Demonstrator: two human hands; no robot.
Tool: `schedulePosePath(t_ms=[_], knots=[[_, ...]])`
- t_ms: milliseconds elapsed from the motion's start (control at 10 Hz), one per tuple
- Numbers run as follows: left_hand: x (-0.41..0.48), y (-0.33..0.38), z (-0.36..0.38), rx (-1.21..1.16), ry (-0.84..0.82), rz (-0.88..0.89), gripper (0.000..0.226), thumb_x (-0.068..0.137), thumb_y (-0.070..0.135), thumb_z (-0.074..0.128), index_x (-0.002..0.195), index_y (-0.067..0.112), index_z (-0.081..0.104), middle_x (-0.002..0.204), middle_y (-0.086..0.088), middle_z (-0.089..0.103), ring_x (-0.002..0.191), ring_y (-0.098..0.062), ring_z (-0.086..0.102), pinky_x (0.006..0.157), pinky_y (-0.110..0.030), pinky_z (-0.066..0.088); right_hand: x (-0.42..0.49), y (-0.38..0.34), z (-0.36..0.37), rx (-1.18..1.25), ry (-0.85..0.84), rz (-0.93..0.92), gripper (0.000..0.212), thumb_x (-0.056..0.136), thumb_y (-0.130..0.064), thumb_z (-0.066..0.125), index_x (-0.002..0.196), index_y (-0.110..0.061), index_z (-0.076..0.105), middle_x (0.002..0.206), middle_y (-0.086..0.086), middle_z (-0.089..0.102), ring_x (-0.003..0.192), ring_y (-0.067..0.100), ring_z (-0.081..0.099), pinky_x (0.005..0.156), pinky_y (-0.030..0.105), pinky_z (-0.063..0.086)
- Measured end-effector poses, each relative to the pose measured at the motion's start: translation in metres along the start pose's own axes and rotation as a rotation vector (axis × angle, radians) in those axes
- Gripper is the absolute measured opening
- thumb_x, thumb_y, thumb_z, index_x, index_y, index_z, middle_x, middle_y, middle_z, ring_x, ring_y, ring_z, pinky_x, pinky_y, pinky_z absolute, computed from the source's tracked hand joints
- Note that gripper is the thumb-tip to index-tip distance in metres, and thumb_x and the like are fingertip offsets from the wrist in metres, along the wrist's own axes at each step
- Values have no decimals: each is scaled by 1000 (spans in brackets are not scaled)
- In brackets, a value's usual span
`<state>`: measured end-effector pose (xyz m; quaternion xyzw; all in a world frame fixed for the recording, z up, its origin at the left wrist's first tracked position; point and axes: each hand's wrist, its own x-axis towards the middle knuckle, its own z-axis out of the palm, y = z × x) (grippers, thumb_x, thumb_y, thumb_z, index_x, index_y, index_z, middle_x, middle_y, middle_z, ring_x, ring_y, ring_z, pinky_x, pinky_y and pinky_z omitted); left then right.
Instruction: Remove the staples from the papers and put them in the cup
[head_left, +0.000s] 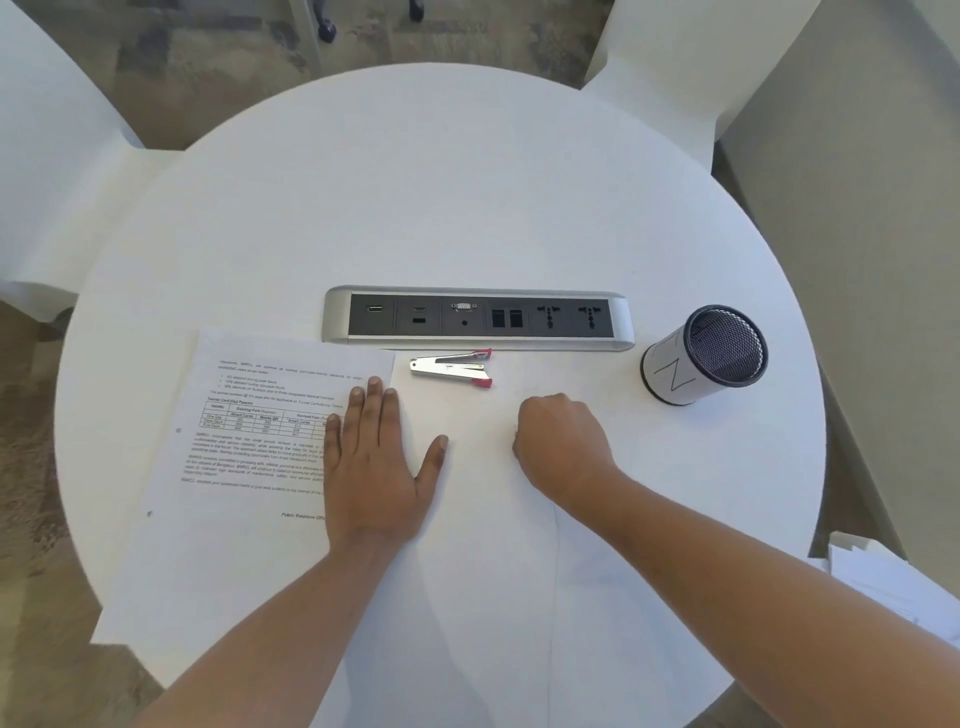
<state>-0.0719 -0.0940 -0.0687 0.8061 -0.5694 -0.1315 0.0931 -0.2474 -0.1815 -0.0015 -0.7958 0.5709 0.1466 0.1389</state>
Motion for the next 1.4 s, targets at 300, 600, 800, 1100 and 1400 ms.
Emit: schedulePosePath(t_ms=[300, 600, 800, 1100, 1400], knots=[[1, 1, -1, 11, -1, 2, 84, 94, 67, 23, 157, 12, 22, 168, -1, 15, 156, -19, 8, 127, -44, 5, 2, 31, -16, 634, 81, 261, 12, 70, -15, 66, 63, -9, 58, 66, -1, 64, 61, 16, 58, 51, 25, 45], [-2, -2, 0, 14, 5, 7, 82, 94, 65, 26, 155, 10, 25, 167, -4, 19, 155, -21, 12, 126, -46, 9, -13, 116, -106, 684, 355, 358, 11, 71, -6, 70, 71, -17, 66, 66, -2, 67, 54, 13, 57, 44, 19, 39], [-2, -3, 3, 28, 10, 17, 84, 93, 66, 24, 154, 10, 28, 166, -5, 23, 155, -22, 15, 126, -46, 10, -9, 161, -107, 422, 383, 409, 16, 73, -7, 69, 73, -23, 67, 70, -8, 71, 75, 18, 66, 59, 25, 48], [2, -2, 5, 35, 20, 23, 84, 92, 66, 25, 153, 9, 31, 165, -5, 26, 154, -23, 18, 125, -45, 10, -4, 171, -97, 377, 502, 381, 8, 80, -15, 65, 79, -22, 69, 66, -9, 70, 72, 17, 65, 58, 24, 45], [8, 0, -7, -63, -152, 25, 96, 83, 71, 23, 159, 13, 10, 169, 0, -1, 156, -18, -7, 125, -40, -7, -48, 135, -90, 506, 617, 235, 16, 92, -16, 58, 99, -17, 72, 78, -3, 71, 74, 18, 64, 71, 28, 50]])
